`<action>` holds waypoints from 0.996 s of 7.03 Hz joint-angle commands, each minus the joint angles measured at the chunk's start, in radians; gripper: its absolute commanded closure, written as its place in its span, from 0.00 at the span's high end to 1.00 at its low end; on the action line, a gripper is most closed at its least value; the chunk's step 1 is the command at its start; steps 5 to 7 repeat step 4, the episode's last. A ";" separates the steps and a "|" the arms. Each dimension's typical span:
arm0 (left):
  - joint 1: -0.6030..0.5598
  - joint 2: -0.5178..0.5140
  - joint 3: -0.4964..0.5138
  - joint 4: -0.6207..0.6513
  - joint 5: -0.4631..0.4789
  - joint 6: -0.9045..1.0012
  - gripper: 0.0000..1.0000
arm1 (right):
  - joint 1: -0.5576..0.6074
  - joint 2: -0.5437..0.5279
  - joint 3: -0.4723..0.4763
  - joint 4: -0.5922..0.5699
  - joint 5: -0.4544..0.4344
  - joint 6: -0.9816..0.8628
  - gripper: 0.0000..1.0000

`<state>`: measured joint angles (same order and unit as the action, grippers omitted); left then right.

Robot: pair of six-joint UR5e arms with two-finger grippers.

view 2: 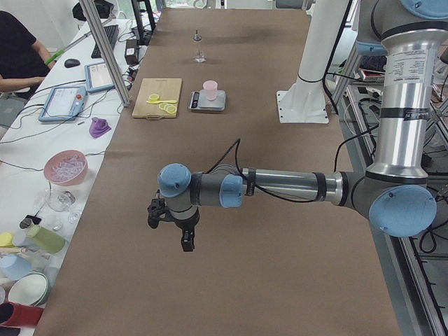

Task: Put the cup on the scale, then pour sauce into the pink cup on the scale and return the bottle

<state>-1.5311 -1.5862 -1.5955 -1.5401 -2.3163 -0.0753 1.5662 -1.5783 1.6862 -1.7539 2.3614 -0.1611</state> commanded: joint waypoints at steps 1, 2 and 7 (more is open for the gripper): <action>0.000 0.000 0.000 0.000 0.000 0.000 0.99 | 0.000 0.001 -0.002 0.001 0.001 0.000 1.00; 0.000 0.000 0.000 0.000 -0.001 0.000 0.99 | 0.000 0.001 0.004 0.002 0.001 0.000 1.00; 0.000 -0.001 -0.001 0.000 -0.002 0.005 0.99 | 0.000 0.003 0.000 0.002 -0.001 -0.003 1.00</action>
